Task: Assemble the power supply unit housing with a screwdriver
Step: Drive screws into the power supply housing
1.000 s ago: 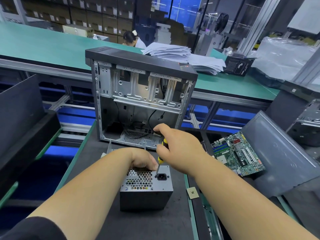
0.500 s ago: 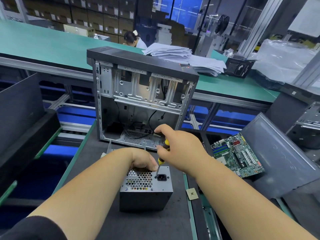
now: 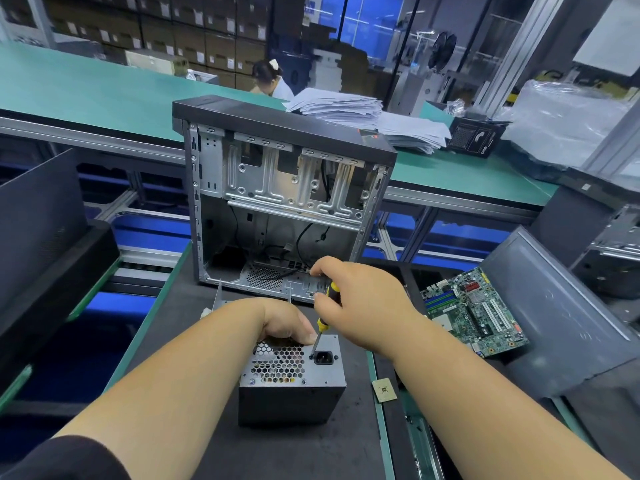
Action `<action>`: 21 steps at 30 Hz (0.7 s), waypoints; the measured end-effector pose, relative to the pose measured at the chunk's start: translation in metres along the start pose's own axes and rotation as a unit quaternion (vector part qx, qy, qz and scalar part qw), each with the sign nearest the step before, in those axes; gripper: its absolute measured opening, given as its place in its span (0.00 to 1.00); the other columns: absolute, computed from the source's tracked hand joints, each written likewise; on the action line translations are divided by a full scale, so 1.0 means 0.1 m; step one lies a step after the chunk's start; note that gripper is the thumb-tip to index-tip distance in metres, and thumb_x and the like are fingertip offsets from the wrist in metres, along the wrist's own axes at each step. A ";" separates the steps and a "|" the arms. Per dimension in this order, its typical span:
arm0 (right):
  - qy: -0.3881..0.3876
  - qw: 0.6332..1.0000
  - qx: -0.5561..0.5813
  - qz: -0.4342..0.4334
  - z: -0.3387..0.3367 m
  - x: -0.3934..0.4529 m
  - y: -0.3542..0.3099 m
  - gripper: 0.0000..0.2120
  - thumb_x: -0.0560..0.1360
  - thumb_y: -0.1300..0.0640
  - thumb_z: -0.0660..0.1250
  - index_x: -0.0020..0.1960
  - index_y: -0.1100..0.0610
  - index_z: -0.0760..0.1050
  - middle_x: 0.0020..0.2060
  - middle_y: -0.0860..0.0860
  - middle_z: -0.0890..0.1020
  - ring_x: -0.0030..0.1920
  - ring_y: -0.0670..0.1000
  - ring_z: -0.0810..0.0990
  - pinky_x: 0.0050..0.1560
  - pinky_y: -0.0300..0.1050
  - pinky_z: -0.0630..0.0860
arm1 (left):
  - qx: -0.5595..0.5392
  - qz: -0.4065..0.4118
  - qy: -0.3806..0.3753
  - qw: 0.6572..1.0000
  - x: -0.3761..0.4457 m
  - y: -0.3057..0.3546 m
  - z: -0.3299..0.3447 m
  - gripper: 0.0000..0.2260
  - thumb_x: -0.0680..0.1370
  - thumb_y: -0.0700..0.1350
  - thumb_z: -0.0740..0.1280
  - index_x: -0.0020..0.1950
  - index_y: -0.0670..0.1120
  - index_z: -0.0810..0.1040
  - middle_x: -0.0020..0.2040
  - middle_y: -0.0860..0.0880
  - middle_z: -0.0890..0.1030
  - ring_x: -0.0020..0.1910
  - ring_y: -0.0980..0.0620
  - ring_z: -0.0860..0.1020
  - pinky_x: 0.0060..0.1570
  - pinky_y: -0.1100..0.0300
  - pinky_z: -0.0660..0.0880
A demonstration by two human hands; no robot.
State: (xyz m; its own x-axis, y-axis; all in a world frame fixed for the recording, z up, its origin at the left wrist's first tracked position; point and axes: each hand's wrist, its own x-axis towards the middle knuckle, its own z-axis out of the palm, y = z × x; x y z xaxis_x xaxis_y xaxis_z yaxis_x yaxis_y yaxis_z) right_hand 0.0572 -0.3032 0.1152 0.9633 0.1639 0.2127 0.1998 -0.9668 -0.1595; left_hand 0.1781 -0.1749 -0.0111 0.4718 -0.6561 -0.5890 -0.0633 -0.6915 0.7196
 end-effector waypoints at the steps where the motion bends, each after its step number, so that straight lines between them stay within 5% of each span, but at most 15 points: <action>1: -0.003 1.000 0.020 0.001 -0.01 0.00 0.00 0.18 0.75 0.47 0.59 0.64 0.44 0.69 0.37 0.42 0.74 0.39 0.47 0.73 0.35 0.44 0.65 | -0.001 -0.002 0.005 1.000 0.00 0.00 0.00 0.13 0.78 0.42 0.65 0.58 0.34 0.74 0.41 0.41 0.73 0.42 0.51 0.71 0.52 0.55 0.69; 4: 0.003 1.000 0.012 0.004 0.00 0.01 0.00 0.17 0.76 0.47 0.61 0.64 0.44 0.68 0.34 0.43 0.72 0.36 0.46 0.73 0.33 0.44 0.66 | -0.002 -0.014 0.004 1.000 -0.03 0.02 0.00 0.13 0.79 0.44 0.66 0.57 0.35 0.74 0.38 0.47 0.78 0.39 0.51 0.73 0.49 0.56 0.69; 9: 0.002 1.000 -0.027 0.003 0.00 0.00 0.00 0.15 0.76 0.40 0.59 0.59 0.44 0.71 0.31 0.44 0.72 0.36 0.47 0.72 0.31 0.42 0.63 | 0.008 0.007 0.000 1.000 -0.04 0.03 -0.01 0.04 0.79 0.44 0.66 0.50 0.49 0.80 0.56 0.40 0.80 0.49 0.41 0.78 0.60 0.49 0.71; 13: -0.005 1.000 0.013 0.005 -0.02 0.01 0.00 0.20 0.73 0.48 0.61 0.65 0.43 0.66 0.36 0.42 0.72 0.38 0.46 0.73 0.32 0.43 0.66 | 0.003 -0.004 0.004 1.000 -0.01 0.00 -0.01 0.03 0.77 0.44 0.67 0.46 0.47 0.81 0.45 0.40 0.78 0.43 0.51 0.75 0.53 0.54 0.71; 16: -0.004 1.000 -0.015 0.009 -0.01 0.02 0.00 0.14 0.77 0.44 0.62 0.62 0.43 0.69 0.33 0.44 0.73 0.37 0.47 0.74 0.33 0.43 0.69 | 0.001 -0.013 0.001 1.000 -0.02 0.01 -0.02 0.10 0.78 0.44 0.67 0.37 0.52 0.82 0.43 0.50 0.80 0.45 0.51 0.76 0.52 0.55 0.71; 19: -0.013 1.000 -0.028 0.002 -0.02 0.02 -0.01 0.14 0.77 0.36 0.60 0.56 0.43 0.72 0.34 0.43 0.77 0.37 0.46 0.73 0.32 0.41 0.65 | 0.006 -0.005 -0.009 1.000 -0.01 0.01 0.00 0.05 0.79 0.44 0.66 0.51 0.48 0.82 0.45 0.49 0.80 0.45 0.51 0.75 0.54 0.54 0.72; 21: -0.018 1.000 -0.010 0.000 -0.03 0.01 -0.01 0.12 0.76 0.41 0.60 0.57 0.43 0.72 0.37 0.43 0.77 0.40 0.46 0.74 0.34 0.42 0.65 | 0.002 -0.004 -0.003 1.000 -0.02 0.02 0.00 0.06 0.79 0.43 0.65 0.52 0.44 0.80 0.42 0.50 0.78 0.42 0.51 0.74 0.49 0.56 0.72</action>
State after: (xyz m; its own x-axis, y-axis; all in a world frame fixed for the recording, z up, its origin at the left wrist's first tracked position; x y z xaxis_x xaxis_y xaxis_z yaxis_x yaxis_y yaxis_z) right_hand 0.0571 -0.3023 0.1184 0.9689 0.1714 0.1784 0.1973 -0.9704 -0.1394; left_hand 0.1771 -0.1749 -0.0089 0.4675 -0.6516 -0.5973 -0.0633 -0.6987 0.7126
